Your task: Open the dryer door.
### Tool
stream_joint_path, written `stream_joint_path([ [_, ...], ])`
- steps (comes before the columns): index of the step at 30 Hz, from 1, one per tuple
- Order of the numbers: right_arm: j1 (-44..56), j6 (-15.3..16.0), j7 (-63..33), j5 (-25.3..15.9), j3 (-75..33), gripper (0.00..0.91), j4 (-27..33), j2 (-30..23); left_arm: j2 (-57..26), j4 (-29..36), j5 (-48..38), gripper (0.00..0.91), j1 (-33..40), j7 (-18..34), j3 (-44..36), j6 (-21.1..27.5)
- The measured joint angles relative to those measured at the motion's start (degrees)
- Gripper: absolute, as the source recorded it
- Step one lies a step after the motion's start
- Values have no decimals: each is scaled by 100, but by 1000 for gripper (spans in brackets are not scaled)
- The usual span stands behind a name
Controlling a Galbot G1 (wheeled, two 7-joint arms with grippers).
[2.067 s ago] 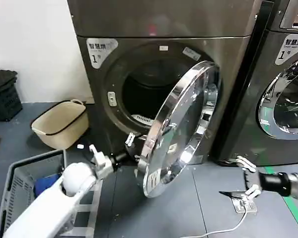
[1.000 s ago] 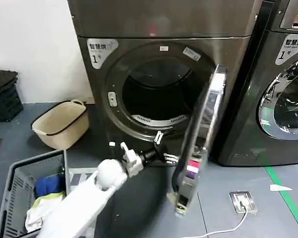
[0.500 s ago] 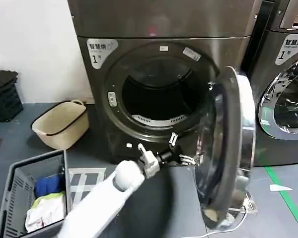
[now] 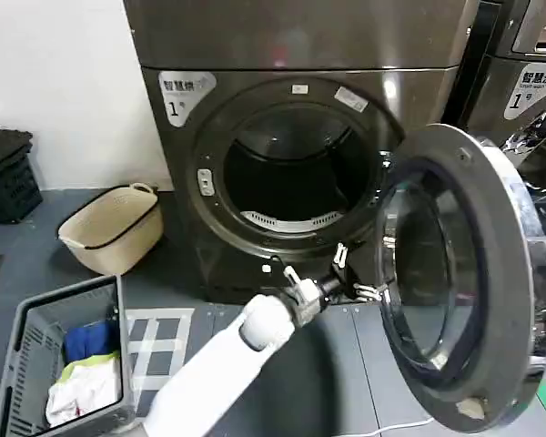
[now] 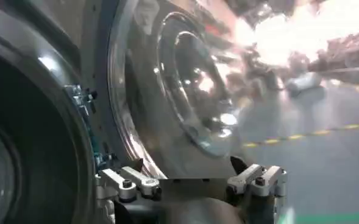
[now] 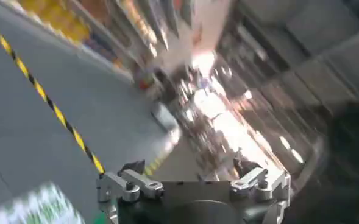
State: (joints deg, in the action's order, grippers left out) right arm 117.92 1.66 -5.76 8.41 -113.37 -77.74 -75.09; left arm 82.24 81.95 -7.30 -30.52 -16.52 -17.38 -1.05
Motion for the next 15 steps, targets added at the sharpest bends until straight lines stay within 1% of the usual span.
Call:
stream_joint_path([
  [5, 38, 236, 68, -61, -177, 907, 176, -1, 253, -253, 234, 907, 107, 128, -96, 19],
  [9, 94, 354, 137, -313, -350, 907, 372, 47, 443, -449, 420, 907, 165, 230, -167, 18],
  [12, 107, 386, 194, -477, -422, 907, 457, 39, 606, -619, 540, 907, 218, 293, -173, -23],
  [15, 117, 377, 194, -520, -457, 907, 488, 31, 770, -779, 721, 907, 282, 327, -184, -85],
])
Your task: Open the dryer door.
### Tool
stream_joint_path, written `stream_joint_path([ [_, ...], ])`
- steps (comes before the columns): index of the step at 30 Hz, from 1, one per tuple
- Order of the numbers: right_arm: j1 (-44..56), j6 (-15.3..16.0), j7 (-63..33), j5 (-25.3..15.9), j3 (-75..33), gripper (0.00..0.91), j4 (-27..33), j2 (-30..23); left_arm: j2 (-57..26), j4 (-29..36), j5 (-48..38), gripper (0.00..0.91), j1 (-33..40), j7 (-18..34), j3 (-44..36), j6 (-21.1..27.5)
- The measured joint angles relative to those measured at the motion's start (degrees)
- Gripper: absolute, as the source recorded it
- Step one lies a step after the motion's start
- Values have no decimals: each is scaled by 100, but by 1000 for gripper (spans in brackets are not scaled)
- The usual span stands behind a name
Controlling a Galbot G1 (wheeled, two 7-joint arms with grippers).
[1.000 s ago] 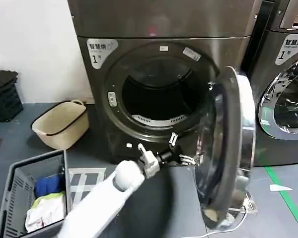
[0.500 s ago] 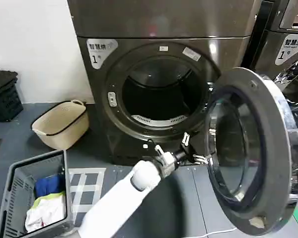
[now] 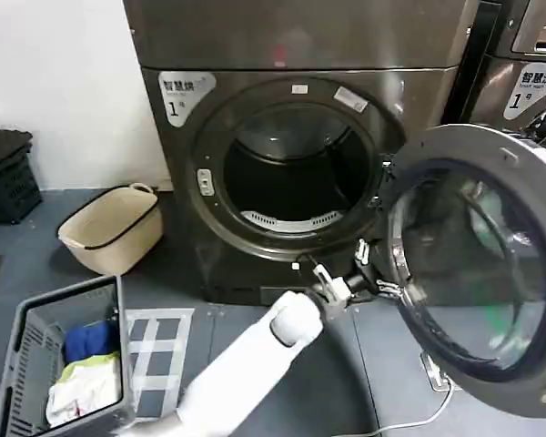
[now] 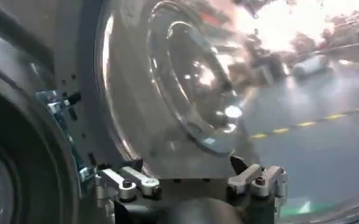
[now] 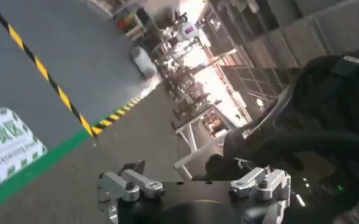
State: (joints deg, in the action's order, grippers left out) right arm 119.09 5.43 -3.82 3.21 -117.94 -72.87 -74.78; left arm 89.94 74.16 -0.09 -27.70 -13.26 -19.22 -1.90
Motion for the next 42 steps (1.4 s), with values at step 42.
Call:
stream_joint_path([
  [42, -166, -253, 22, 11, 151, 907, -217, -81, 225, -1397, -404, 907, 598, -514, 238, -11],
])
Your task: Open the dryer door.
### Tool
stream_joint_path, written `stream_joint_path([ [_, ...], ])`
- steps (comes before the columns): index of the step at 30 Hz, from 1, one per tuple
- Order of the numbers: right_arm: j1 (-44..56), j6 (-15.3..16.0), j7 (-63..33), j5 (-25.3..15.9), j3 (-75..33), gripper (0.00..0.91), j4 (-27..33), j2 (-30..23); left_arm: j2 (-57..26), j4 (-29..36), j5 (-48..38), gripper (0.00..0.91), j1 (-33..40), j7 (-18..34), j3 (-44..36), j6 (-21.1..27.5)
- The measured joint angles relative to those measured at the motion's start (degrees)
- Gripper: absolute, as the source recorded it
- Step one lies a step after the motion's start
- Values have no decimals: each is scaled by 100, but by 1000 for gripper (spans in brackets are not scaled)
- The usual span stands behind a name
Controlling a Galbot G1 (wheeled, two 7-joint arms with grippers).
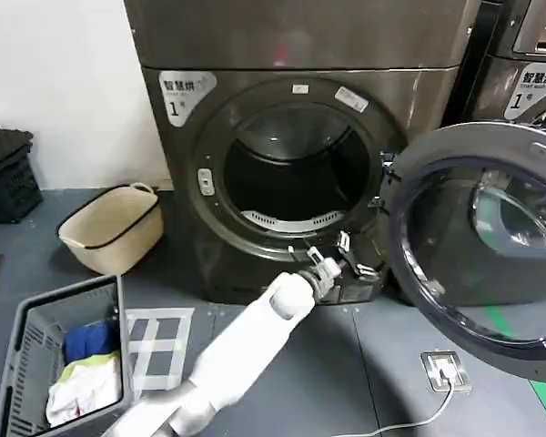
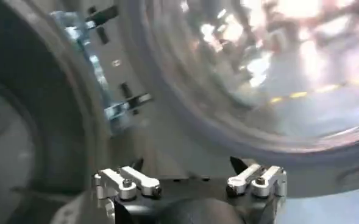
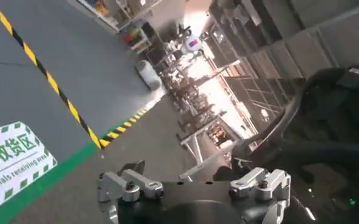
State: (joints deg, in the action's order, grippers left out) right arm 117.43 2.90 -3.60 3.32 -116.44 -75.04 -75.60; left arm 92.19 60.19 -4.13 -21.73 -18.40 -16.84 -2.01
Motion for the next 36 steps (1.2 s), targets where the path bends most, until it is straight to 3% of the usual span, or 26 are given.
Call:
stream_joint_path([
  [3, -20, -7, 0, 0, 44, 907, -17, 2, 1, 152, -311, 907, 1, -584, -116, -189],
  [6, -35, -9, 0, 1, 69, 907, -47, -5, 2, 164, -381, 907, 58, -740, -239, -287],
  [14, -56, -53, 0, 2, 132, 907, -75, -58, 1, -283, -235, 907, 381, -431, -361, -517],
  [25, -98, -62, 0, 2, 172, 907, -127, -90, 1, -816, -237, 907, 841, -251, -520, -458],
  [36, -125, -61, 0, -1, 218, 907, -227, -134, 0, -708, -544, 907, 1125, -423, -677, -290],
])
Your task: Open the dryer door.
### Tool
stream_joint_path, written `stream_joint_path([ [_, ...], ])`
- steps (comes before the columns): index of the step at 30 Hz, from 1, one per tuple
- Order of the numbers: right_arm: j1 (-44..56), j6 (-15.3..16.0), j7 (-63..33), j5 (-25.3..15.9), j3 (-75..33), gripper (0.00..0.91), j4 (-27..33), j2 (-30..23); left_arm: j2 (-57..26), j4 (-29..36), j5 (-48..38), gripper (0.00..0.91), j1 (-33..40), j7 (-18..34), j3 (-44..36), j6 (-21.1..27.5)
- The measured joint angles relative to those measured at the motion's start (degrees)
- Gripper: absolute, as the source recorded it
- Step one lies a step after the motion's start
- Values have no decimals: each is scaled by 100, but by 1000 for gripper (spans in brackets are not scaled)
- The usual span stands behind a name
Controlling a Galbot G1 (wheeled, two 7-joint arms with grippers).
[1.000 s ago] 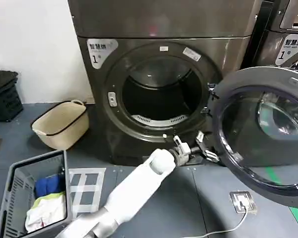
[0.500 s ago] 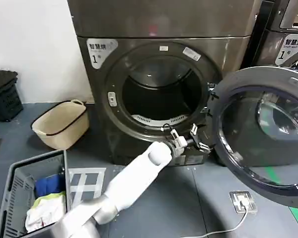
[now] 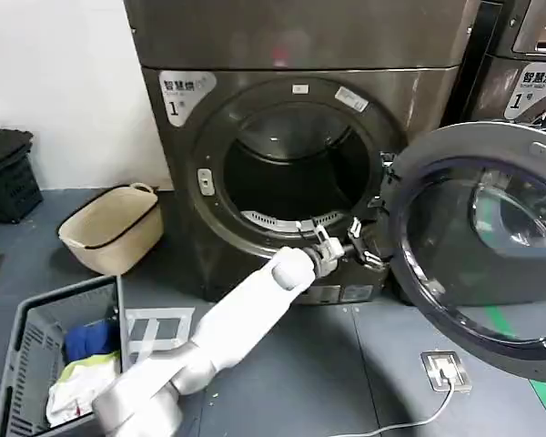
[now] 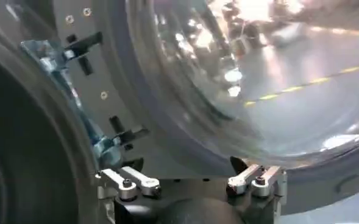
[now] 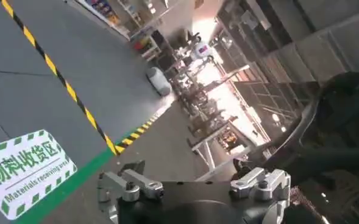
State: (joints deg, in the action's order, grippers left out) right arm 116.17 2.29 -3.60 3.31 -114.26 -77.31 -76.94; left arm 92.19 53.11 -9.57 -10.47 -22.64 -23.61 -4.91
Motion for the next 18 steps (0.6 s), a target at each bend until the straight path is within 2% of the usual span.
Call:
stream_joint_path([
  [4, 18, -1, 1, 1, -2, 907, -2, 19, 0, 137, -155, 907, 120, -157, -250, -55],
  [10, -8, -4, 6, 0, 21, 907, -7, -1, -4, 44, -112, 907, 477, -130, -731, -282],
  [18, -37, -14, 7, 0, 49, 907, -25, -17, 2, -132, -137, 907, 809, 46, -815, -335],
])
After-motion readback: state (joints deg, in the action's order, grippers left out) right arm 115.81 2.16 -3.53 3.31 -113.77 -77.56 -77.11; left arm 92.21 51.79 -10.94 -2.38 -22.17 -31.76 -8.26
